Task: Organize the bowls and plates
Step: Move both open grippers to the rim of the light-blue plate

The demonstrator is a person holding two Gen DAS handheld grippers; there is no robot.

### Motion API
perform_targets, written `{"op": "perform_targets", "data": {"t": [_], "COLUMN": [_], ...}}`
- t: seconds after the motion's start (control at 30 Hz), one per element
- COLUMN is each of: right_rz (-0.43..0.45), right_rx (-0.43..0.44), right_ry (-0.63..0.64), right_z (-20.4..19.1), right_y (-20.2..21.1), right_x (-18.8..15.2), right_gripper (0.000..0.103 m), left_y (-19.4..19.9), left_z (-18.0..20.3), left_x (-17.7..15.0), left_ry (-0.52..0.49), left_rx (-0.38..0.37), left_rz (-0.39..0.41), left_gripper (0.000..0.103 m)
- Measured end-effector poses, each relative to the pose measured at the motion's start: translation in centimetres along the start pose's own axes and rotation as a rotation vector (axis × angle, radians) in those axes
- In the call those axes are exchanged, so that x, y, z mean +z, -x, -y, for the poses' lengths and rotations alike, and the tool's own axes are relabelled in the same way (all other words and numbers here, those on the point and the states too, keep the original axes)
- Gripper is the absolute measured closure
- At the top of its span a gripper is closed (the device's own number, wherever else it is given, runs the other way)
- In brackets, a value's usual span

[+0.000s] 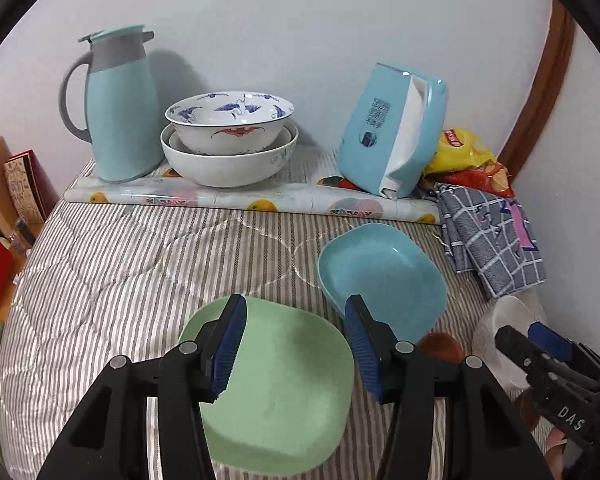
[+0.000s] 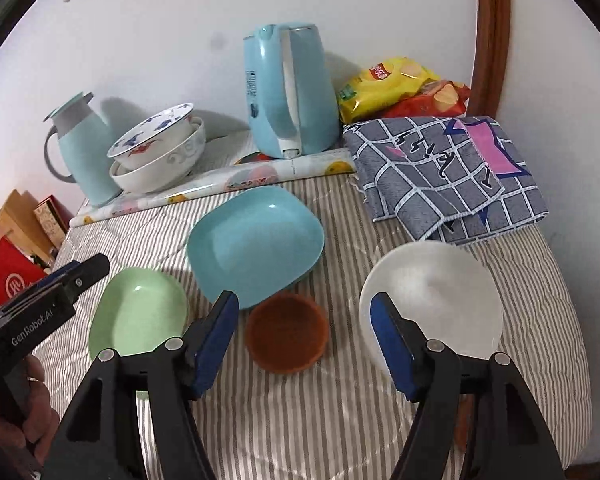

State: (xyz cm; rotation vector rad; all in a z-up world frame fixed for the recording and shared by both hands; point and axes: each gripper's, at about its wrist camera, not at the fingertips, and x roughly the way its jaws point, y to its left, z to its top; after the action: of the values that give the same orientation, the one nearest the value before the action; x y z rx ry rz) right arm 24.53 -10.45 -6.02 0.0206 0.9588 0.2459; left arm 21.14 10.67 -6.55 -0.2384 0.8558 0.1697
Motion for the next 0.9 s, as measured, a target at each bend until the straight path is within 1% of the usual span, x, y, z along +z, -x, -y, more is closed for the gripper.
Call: {"op": "perform_targets", "data": {"t": [0.13, 0.27, 0.4, 0.57, 0.7, 0.77, 0.83, 0.9], "right_rz": [-0.013, -0.004, -0.011, -0.026, -0.047, -0.06, -0.074, -0.083], "right_rx": [0.007, 0.001, -0.007, -0.01, -0.013, -0.011, -0.009, -0.019], "right_ry": [0.001, 0.012, 0.008, 0.01, 0.018, 0.021, 0.024, 0.03], "right_z": [-0.1, -0.1, 0.2, 0.6, 0.5, 0.5, 0.4, 0.2], "right_y": [-1.4, -2.6, -4.1, -6.0, -7.7, -8.5, -9.2, -10.0], "right_x": [1.1, 2.3, 3.2, 3.9, 4.3, 4.5, 4.6, 4.8], "right_gripper": [0.035, 0.035, 0.035, 0.043, 0.046, 0.053, 0.057, 0.058], "left_y": [-1.7, -3.1, -4.6, -6.4, -8.0, -8.7, -9.4, -10.1], "left_z": [0.0, 0.0, 0.5, 1.3, 1.7, 1.8, 1.9, 1.9], "left_x": [0.7, 1.3, 2.0, 2.8, 3.1, 3.1, 3.1, 3.1], "left_ry": [0.007, 0.005, 0.001, -0.013, -0.019, -0.014, -0.01, -0.008], "left_rx": [0.011, 0.021, 0.012, 0.006, -0.005, -0.008, -0.007, -0.012], "left_rz": [-0.019, -0.03, -0.046, -0.06, -0.079, -0.089, -0.104, -0.116], "left_gripper": [0.054, 0.054, 0.054, 0.054, 0.054, 0.054, 0.054, 0.054]}}
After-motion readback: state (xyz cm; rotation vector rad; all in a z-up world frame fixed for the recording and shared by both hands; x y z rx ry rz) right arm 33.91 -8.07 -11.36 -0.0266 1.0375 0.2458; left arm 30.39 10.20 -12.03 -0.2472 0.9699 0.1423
